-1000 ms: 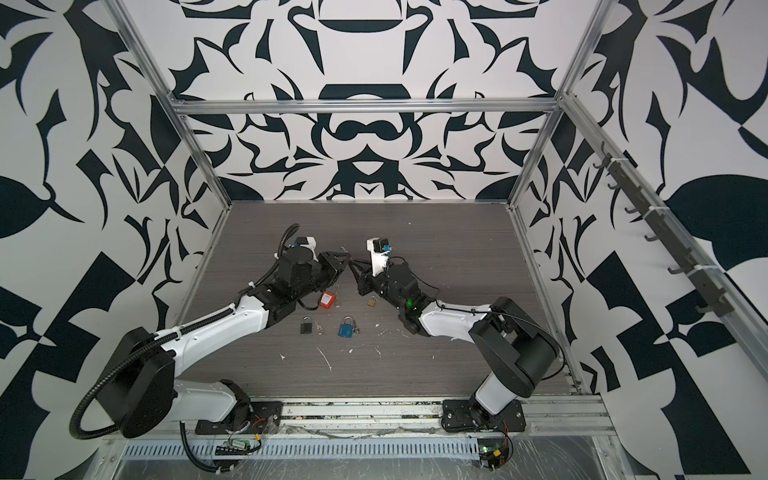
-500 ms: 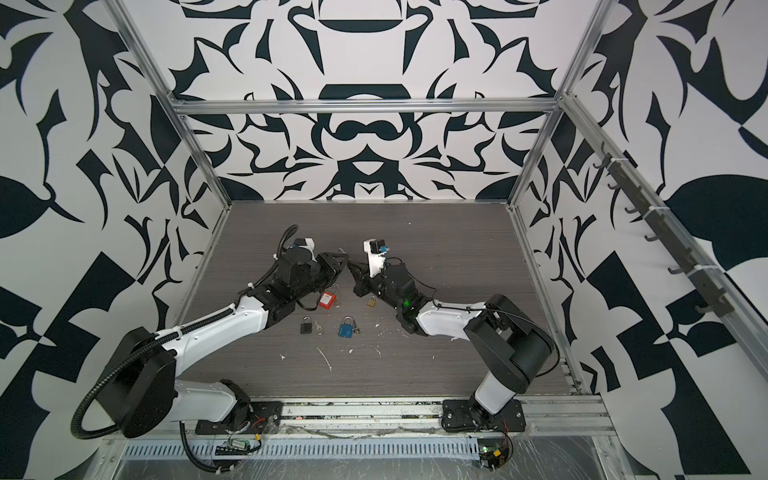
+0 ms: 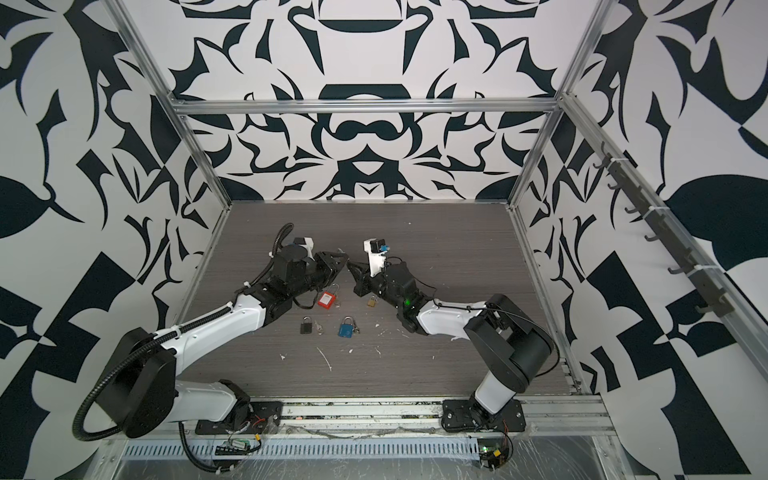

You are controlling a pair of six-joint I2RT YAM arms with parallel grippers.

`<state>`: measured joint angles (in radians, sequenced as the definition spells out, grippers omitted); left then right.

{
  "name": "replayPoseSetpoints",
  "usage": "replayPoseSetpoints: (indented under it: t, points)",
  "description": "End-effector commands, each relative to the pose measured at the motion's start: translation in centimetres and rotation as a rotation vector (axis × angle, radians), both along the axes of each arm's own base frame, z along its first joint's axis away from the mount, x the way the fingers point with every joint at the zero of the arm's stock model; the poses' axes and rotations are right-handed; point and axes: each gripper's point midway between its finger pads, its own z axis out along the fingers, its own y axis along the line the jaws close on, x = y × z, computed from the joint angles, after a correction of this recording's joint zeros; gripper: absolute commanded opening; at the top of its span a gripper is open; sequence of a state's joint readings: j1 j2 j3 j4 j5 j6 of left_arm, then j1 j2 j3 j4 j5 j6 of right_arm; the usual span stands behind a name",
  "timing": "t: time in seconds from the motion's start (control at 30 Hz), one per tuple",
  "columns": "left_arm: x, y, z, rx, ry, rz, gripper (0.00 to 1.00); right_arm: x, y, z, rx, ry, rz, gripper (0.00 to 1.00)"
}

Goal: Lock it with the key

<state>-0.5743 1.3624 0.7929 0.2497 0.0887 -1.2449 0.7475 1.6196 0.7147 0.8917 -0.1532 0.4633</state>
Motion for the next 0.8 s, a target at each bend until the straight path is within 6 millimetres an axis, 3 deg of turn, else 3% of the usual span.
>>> replayPoseSetpoints:
  t: [0.0, 0.13, 0.23, 0.37, 0.53, 0.77]
  points:
    - [4.2, 5.6, 2.7, 0.029, -0.096, 0.214, 0.00, -3.0, -0.5, 0.0, 0.008, 0.016, 0.093, 0.00]
    - [5.5, 8.7, 2.8, 0.075, -0.099, 0.293, 0.00, -4.7, -2.0, -0.7, 0.004, 0.045, 0.091, 0.00]
    - [5.6, 9.3, 2.6, 0.099, -0.082, 0.305, 0.00, -5.3, -3.0, -0.5, -0.003, 0.048, 0.071, 0.00]
    - [5.6, 8.7, 2.4, 0.081, -0.060, 0.279, 0.00, -5.3, -3.5, 0.0, -0.008, 0.038, 0.049, 0.00]
    - [5.2, 7.3, 1.6, 0.064, -0.017, 0.212, 0.00, -4.9, -2.6, 0.6, 0.014, 0.039, 0.070, 0.00]
    - [3.2, 6.9, 0.0, 0.220, 0.063, 0.086, 0.00, -4.2, -2.7, 1.7, 0.006, 0.012, 0.046, 0.00]
